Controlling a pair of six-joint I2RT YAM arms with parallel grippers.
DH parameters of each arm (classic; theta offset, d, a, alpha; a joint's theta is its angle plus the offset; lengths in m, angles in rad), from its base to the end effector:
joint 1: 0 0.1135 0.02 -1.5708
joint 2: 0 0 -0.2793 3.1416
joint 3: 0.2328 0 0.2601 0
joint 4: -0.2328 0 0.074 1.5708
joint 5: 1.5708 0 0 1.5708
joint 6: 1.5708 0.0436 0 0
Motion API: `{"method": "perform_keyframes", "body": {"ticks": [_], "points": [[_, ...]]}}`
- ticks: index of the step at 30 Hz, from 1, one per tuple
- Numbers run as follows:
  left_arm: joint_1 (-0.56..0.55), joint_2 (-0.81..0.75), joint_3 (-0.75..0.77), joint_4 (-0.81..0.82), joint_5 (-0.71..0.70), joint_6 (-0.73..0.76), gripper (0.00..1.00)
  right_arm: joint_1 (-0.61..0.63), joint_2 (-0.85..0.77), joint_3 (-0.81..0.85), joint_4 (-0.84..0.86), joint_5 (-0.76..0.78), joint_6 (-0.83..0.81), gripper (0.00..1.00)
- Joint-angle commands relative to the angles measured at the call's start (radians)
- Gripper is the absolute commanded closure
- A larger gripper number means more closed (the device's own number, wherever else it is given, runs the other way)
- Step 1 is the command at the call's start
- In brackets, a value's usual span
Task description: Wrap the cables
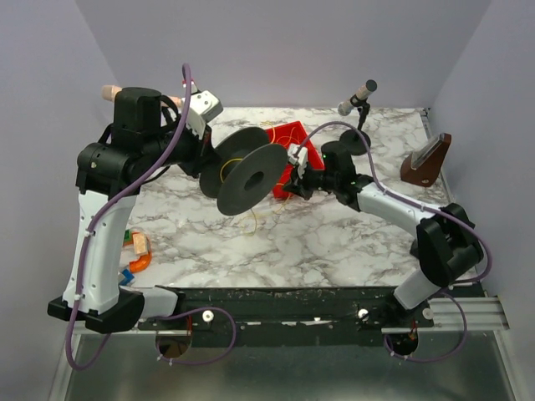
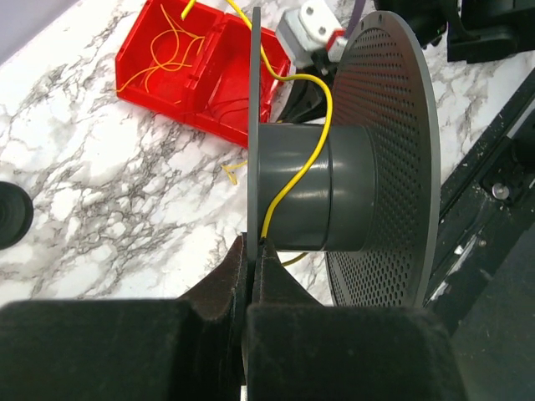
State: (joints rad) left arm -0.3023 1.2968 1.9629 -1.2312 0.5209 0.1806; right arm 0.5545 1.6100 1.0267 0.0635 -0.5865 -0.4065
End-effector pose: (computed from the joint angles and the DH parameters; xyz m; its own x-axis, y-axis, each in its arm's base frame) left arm 0.1852 -0.0805 0.5261 -0.3844 0.2831 -0.8787 0.7406 0.6628 -0.1105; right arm 0.3027 0.2158 0.2485 -0.0530 -0.4202 -0.9059 -0.9449 0.3147 -0.0907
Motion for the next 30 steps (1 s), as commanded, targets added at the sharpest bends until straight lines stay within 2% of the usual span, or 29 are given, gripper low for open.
{"method": "perform_keyframes", "body": {"ticks": [1, 9, 12, 18, 22, 30], "points": [[0.005, -0.024, 0.025, 0.009, 0.06, 0.005, 1.0, -0.06, -0.027, -0.017, 0.028, -0.093, 0.155, 0.99], [0.005, -0.018, -0.024, -0.028, 0.076, 0.063, 1.0, -0.154, -0.16, -0.074, 0.166, -0.128, 0.348, 0.99], [0.005, -0.007, -0.065, -0.069, 0.088, 0.118, 1.0, -0.189, -0.219, -0.059, 0.19, -0.072, 0.399, 0.99], [-0.007, -0.004, -0.16, -0.148, 0.071, 0.259, 1.0, -0.257, -0.277, 0.016, 0.183, 0.071, 0.403, 1.0], [-0.03, -0.004, -0.223, -0.163, 0.041, 0.302, 1.0, -0.257, -0.295, 0.088, 0.18, 0.091, 0.399, 0.99], [-0.04, -0.027, -0.329, -0.148, -0.022, 0.346, 1.0, -0.268, -0.355, 0.208, 0.121, 0.275, 0.295, 0.99]]}}
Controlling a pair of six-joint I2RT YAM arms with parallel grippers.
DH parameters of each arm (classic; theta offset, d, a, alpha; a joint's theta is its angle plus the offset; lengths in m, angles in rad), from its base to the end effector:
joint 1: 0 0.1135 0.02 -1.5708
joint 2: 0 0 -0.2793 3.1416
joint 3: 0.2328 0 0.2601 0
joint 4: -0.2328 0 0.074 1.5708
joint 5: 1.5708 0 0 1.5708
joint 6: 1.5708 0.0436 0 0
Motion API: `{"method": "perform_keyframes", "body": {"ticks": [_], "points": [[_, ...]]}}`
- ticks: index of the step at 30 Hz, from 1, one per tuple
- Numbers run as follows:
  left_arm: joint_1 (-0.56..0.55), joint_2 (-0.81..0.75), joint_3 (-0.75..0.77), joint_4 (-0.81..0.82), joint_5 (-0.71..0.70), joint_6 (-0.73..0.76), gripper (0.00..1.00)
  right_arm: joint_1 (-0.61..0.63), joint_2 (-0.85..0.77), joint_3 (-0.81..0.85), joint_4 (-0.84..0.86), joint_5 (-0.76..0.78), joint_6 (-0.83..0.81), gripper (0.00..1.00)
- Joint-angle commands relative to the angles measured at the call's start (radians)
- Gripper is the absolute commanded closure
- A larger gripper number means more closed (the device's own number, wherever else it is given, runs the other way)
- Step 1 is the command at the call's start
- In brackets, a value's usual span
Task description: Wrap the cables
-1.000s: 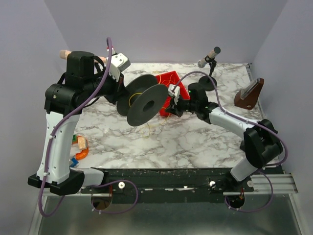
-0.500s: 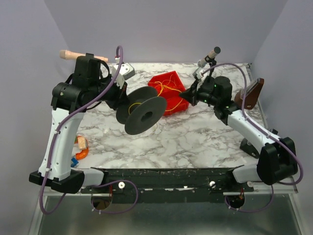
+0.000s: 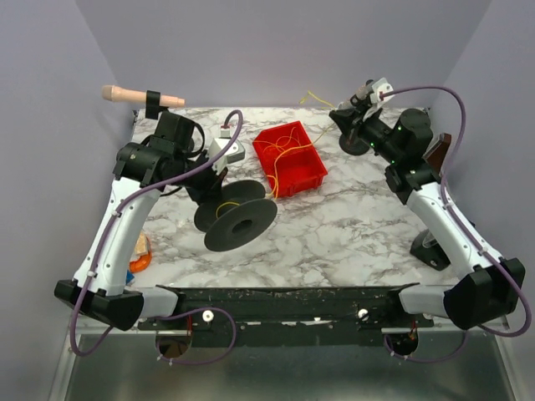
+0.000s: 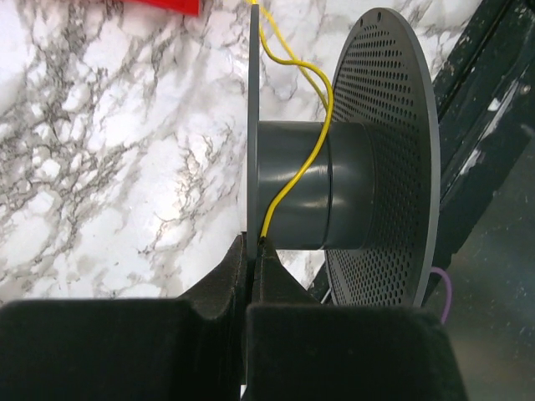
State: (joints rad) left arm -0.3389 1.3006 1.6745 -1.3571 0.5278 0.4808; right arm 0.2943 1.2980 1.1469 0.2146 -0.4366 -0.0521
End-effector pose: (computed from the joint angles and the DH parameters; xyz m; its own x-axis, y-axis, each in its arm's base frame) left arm 0.2012 -0.0942 0.4380 -0.4413 0.5792 -0.6854 0.8511 0.5121 -0.1153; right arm 0.2983 0.1097 0.4109 0.0954 -0.0204 -0.9952 -0.6626 0.7448 -0.0788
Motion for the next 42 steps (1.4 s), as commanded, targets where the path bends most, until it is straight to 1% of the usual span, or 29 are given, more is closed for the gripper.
{"method": "perform_keyframes", "body": {"ticks": [1, 4, 7, 11, 16, 23, 28, 31, 39, 41, 42], "points": [[-0.003, -0.034, -0.059, -0.011, -0.038, 0.042, 1.0, -0.007, -0.049, 0.114, -0.05, 0.139, -0.072, 0.99], [-0.003, -0.044, -0.094, 0.024, -0.054, 0.03, 1.0, -0.007, -0.068, 0.169, -0.096, 0.191, -0.112, 0.99], [-0.003, -0.052, -0.117, 0.052, -0.054, 0.016, 1.0, -0.007, -0.101, 0.18, -0.126, 0.214, -0.141, 0.99], [-0.003, -0.047, -0.148, 0.065, -0.061, 0.012, 1.0, -0.007, -0.157, 0.172, -0.136, 0.2, -0.164, 0.99], [-0.005, -0.04, -0.167, 0.075, -0.052, 0.013, 1.0, -0.007, -0.177, 0.209, -0.138, 0.182, -0.173, 0.99], [-0.003, -0.058, -0.182, 0.088, -0.054, 0.012, 1.0, -0.011, -0.164, 0.244, -0.17, 0.338, -0.256, 0.99], [-0.003, -0.061, -0.19, 0.099, -0.051, -0.002, 1.0, -0.027, -0.166, 0.22, -0.195, 0.43, -0.291, 1.0], [-0.003, -0.06, -0.185, 0.101, -0.049, -0.001, 1.0, -0.058, -0.167, 0.183, -0.202, 0.49, -0.292, 0.99], [-0.003, -0.057, -0.193, 0.101, -0.037, -0.001, 1.0, -0.084, -0.201, 0.145, -0.202, 0.483, -0.292, 0.99], [-0.003, -0.055, -0.188, 0.098, -0.028, -0.005, 1.0, -0.084, -0.204, 0.14, -0.202, 0.441, -0.285, 0.99], [-0.003, -0.05, -0.184, 0.096, -0.02, -0.011, 1.0, -0.086, -0.207, 0.139, -0.202, 0.382, -0.276, 0.99]]}}
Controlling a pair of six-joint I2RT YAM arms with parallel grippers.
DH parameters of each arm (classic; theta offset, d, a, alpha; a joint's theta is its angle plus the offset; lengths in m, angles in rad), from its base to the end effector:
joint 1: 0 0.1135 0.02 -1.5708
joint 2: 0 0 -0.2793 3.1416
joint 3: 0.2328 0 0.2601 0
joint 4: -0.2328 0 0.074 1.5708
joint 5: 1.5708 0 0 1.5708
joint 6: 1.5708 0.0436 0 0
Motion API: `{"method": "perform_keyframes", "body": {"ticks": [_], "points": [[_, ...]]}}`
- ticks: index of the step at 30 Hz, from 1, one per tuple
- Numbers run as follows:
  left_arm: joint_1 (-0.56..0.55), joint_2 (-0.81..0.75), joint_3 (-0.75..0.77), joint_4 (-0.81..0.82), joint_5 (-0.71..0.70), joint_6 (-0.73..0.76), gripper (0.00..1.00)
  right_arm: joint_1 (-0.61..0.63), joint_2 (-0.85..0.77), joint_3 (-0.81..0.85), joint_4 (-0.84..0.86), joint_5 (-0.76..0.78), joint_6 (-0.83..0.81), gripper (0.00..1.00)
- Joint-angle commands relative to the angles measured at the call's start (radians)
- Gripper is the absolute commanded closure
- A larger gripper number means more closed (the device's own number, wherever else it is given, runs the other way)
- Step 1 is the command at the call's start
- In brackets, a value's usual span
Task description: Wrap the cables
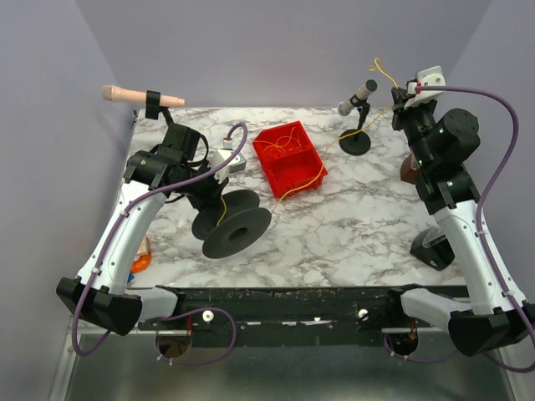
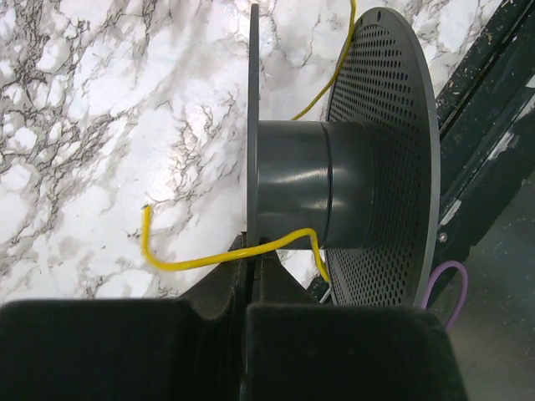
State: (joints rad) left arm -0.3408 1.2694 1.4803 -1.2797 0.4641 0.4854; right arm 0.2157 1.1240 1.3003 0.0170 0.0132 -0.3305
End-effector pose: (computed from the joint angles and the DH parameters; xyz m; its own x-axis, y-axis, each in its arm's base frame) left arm 0.2068 -0.0941 0.3928 -0.4966 0.6188 -0.6087 0.8294 0.5451 -0.1226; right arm 0.2476 0.0537 0.4914 0.2428 -0.2790 -0.9291 -0.1296 0.9398 -0.3161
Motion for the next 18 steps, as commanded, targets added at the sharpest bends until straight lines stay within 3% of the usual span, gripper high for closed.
{"method": "perform_keyframes", "body": {"ticks": [1, 5, 18], "points": [[-0.001, -0.015, 0.012, 0.022, 0.047, -0.022, 1.0, -0.006, -0.035, -0.019, 0.001, -0.1, 0.013, 0.99], [-0.027, 0.03, -0.001, 0.043, 0.041, -0.068, 1.0, -0.006, -0.027, -0.03, 0.034, -0.212, 0.077, 0.99], [-0.075, 0.088, -0.018, 0.072, 0.045, -0.097, 1.0, -0.006, -0.036, 0.004, 0.098, -0.335, 0.146, 0.99]]}}
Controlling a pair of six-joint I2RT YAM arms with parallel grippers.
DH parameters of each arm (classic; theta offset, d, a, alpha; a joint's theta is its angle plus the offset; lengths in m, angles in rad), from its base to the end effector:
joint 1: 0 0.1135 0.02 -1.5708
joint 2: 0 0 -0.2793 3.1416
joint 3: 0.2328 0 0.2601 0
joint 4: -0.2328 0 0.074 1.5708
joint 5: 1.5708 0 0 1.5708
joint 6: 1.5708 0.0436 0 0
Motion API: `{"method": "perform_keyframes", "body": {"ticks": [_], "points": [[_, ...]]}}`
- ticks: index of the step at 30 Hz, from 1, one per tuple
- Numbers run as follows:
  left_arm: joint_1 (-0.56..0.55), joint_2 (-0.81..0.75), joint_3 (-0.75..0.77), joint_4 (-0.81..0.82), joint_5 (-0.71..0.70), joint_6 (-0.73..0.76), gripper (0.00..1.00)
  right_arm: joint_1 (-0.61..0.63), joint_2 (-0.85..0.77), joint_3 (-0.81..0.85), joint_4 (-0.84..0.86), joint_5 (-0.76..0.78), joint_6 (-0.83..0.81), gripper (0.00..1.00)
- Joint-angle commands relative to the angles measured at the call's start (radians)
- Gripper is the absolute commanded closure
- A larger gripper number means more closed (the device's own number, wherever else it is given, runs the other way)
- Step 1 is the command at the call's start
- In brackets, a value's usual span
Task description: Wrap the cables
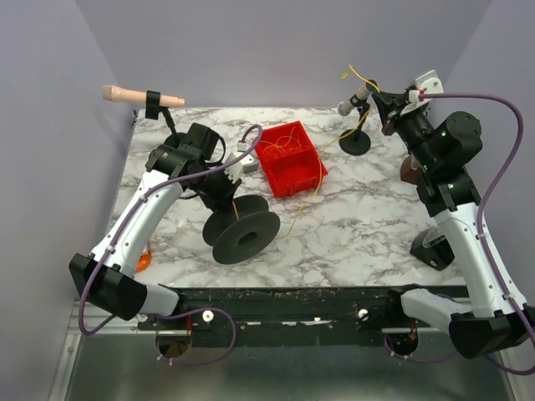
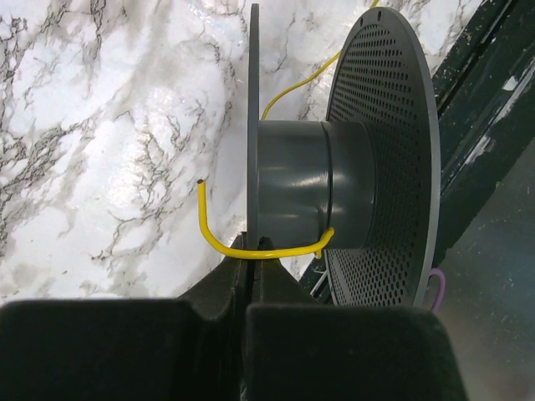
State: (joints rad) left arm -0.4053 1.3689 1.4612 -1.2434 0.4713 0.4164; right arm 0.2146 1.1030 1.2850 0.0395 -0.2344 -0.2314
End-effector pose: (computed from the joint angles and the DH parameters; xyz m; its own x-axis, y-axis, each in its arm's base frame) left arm 0.2279 -0.1193 0.3672 -0.5566 0.6310 -0.5404 0.8162 0.5365 -0.2144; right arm 0.2379 0.0622 0.4932 0.3072 -0.1613 -0.9379 -0.3679 0.8888 -0.2734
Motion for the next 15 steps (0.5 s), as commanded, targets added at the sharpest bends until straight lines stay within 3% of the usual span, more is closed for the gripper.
{"method": "perform_keyframes", "body": {"ticks": [1, 11, 15], "points": [[-0.01, -0.007, -0.001, 0.044, 0.033, -0.04, 1.0, -0.006, -0.009, 0.031, 0.098, -0.112, 0.066, 0.99], [-0.07, -0.004, 0.004, 0.062, 0.041, -0.073, 1.0, 0.032, 0.187, 0.226, 0.425, -0.236, 0.291, 0.99], [-0.072, 0.006, 0.022, 0.035, 0.101, -0.051, 1.0, 0.141, 0.245, 0.276, 0.511, -0.267, 0.151, 0.99]]}}
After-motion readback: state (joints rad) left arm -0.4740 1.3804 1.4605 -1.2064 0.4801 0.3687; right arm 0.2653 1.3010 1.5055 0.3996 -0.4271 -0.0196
